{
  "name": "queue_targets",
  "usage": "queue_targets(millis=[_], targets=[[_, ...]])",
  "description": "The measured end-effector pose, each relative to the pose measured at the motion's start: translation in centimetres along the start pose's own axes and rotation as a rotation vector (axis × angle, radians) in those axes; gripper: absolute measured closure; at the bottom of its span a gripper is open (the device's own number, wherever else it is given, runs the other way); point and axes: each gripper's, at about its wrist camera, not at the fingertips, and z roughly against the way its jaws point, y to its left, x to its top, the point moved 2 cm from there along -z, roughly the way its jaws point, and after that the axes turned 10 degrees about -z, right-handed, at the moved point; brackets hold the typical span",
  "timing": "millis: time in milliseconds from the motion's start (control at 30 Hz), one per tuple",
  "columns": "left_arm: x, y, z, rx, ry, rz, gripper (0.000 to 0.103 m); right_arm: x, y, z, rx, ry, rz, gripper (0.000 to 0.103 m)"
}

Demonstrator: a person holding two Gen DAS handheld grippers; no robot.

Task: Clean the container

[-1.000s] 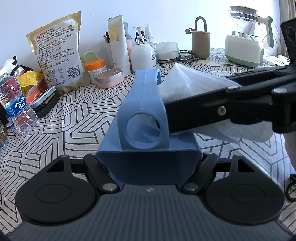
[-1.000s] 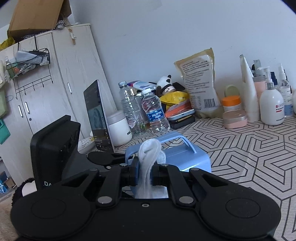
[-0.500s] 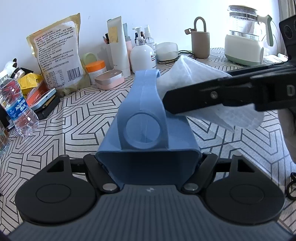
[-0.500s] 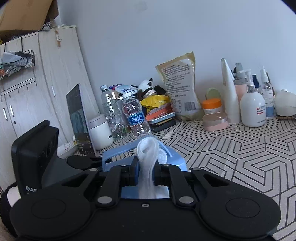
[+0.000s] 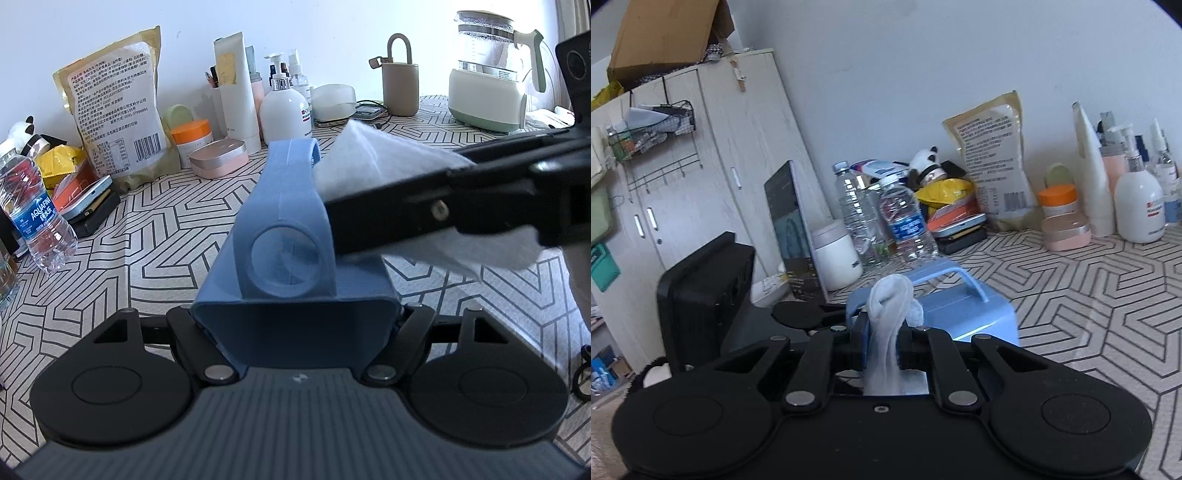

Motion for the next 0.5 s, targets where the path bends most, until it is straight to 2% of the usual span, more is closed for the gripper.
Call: queue_targets(millis=[333,500], targets=[[0.0,0.1,0.0,0.000,0.000,0.001,0.027,0.6,-1.0,0.3,-0.151,-0.051,0.004,0.090],[0.0,0.1,-0.1,0.000,0.000,0.000,0.027,0.7,-1.1,0.4,-0.167,-0.052,0.001,0.090]])
